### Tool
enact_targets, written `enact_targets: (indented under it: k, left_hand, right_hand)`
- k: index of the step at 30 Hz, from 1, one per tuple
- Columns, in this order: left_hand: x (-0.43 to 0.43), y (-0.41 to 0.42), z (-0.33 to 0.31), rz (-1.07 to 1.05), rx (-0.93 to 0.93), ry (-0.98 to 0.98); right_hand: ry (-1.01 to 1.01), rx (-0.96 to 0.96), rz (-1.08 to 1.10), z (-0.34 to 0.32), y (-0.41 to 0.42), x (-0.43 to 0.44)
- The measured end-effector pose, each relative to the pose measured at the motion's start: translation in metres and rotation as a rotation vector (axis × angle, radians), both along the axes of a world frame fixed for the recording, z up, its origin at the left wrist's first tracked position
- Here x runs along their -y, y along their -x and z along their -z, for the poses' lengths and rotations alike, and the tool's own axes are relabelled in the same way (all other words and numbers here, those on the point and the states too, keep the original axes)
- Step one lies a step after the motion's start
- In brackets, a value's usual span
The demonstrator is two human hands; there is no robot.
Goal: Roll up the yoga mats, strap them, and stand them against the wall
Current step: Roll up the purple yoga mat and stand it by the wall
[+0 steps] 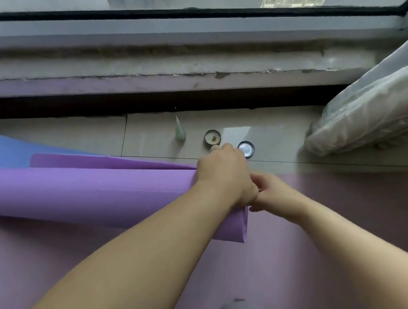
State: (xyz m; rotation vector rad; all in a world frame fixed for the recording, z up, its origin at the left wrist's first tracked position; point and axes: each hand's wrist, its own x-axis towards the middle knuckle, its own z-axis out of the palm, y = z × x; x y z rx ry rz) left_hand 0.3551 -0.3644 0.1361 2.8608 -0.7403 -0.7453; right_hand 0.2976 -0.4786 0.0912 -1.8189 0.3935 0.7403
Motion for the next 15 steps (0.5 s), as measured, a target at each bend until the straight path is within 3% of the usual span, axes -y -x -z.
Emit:
enact_targets:
  k: [7,15]
  left_hand:
    - [-0.01,-0.019,-0.05,0.019,0.045,0.086]
    - [-0.031,-0.055,-0.251,-0.089,-0.032,0.391]
  right_hand:
    - [0.058,0.204,0.048,-0.042,-0.006,-0.018]
    - [0.286,0.468,0.048,-0.248,-0.043,-0.003]
